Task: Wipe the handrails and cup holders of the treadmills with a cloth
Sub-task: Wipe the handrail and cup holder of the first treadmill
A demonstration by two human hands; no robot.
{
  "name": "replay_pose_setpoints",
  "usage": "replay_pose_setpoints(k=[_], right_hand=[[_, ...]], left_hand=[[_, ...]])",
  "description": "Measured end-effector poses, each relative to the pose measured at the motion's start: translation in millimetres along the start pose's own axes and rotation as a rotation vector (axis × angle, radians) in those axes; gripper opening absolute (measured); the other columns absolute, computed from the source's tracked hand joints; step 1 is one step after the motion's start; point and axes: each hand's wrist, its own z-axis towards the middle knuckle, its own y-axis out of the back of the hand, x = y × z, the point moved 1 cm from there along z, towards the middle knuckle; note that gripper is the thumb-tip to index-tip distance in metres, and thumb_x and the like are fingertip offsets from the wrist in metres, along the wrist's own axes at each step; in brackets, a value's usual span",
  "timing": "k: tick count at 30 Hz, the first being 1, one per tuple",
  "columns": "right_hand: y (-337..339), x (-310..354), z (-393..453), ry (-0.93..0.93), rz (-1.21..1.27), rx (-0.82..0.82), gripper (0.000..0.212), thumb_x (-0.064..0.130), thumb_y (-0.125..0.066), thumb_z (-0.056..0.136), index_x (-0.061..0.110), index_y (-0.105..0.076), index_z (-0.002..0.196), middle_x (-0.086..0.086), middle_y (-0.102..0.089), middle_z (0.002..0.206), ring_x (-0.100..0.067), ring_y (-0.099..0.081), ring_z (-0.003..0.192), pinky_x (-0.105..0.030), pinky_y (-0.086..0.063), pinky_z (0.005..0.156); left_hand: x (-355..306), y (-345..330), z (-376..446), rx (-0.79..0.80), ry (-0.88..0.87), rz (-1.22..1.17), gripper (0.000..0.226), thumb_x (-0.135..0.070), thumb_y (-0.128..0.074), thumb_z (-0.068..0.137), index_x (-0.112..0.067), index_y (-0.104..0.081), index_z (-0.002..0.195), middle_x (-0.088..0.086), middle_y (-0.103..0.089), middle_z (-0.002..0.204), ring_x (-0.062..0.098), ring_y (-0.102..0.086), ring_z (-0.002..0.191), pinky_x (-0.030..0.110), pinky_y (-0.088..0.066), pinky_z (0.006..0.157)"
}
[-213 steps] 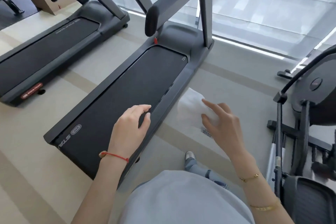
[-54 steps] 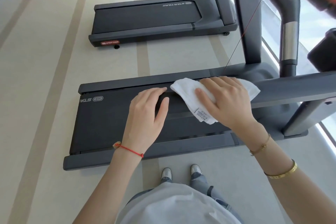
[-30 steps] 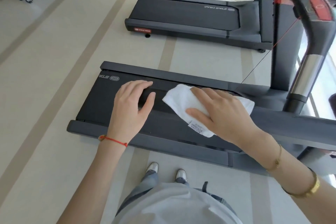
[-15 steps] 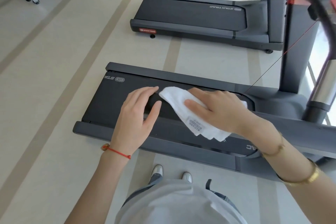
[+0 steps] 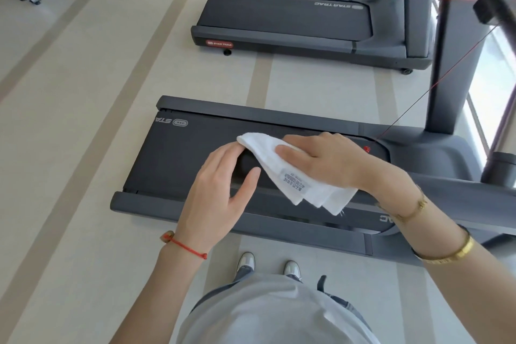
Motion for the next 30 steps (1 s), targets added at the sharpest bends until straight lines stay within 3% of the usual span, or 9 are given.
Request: replay_pose_setpoints(k=[4,8,12,15,18,24,30], right_hand=[[4.9,-15.3,-31.5,-0.083,-0.083,-0.115,0.042,0.071,-0.014,0.088,0.042,-0.045,0.086,0.01,-0.06,0.062,-0.008,-0.056,0.06,-0.026,-0.037,0.056],[-1.4,-3.1,-24.1,-0.183,-0.174,-0.224,0.051,0.064,-0.02,0.091,0.026,-0.049,0.075,0.007,-0.055,0.056,-0.011,-0.051,0.054,-0.025,-0.031,0.051],[-28.2,22.4,-24.5,-0.259,-0.342,-0.612,0.046,0.05,-0.037,0.095,0.017,-0.052,0.067,0.0,-0.05,0.053,-0.026,-0.046,0.051,-0.031,-0.026,0.048],[-54.0,30.7,-44.0,-0.131,-0.363,-0.894,0.035,0.04,-0.048,0.098,0.013,-0.066,0.085,-0.001,-0.062,0.074,-0.025,-0.056,0.069,-0.034,-0.045,0.067],[-65.9,20.8,-60.5,-0.056,-0.429,-0.879,0.041,0.043,-0.052,0.098,0.007,-0.065,0.113,-0.008,-0.065,0.109,-0.03,-0.06,0.102,-0.041,-0.045,0.096],[-53.5,8.8,-70.4,-0.245,-0.434,-0.92,0.039,0.045,-0.044,0.099,0.011,-0.063,0.103,-0.004,-0.063,0.096,-0.028,-0.055,0.087,-0.038,-0.041,0.085],[-75.1,43.6,-46.2,-0.2,-0.433,-0.837,0.046,0.048,-0.038,0.101,0.011,-0.058,0.119,-0.007,-0.059,0.114,-0.032,-0.054,0.106,-0.044,-0.038,0.101]], left_hand=[[1.5,2.2,0.8,0.019,-0.008,-0.013,0.047,-0.041,-0.046,0.099,-0.018,-0.05,0.139,-0.009,-0.053,0.137,0.005,-0.045,0.131,0.032,-0.042,0.108],[3.8,4.3,3.8,0.051,-0.03,-0.018,0.046,-0.041,-0.046,0.099,-0.017,-0.052,0.138,-0.008,-0.054,0.136,0.005,-0.047,0.13,0.031,-0.041,0.109],[7.4,5.4,5.3,0.081,-0.055,-0.042,0.043,-0.04,-0.047,0.099,-0.018,-0.052,0.136,-0.009,-0.055,0.132,0.006,-0.049,0.126,0.028,-0.042,0.106],[8.6,6.1,5.1,0.087,-0.066,-0.053,0.041,-0.036,-0.049,0.099,-0.017,-0.053,0.135,-0.008,-0.056,0.131,0.008,-0.05,0.125,0.03,-0.042,0.106],[8.3,7.8,4.6,0.097,-0.06,-0.047,0.044,-0.036,-0.049,0.098,-0.016,-0.051,0.137,-0.006,-0.055,0.134,0.008,-0.048,0.128,0.027,-0.04,0.109],[8.2,10.9,5.1,0.112,-0.071,-0.026,0.043,-0.034,-0.05,0.099,-0.016,-0.052,0.138,-0.007,-0.055,0.134,0.007,-0.048,0.128,0.019,-0.036,0.109],[10.0,12.0,5.6,0.135,-0.097,-0.06,0.039,-0.029,-0.05,0.097,-0.016,-0.054,0.134,-0.007,-0.057,0.131,0.008,-0.05,0.124,0.028,-0.041,0.107]])
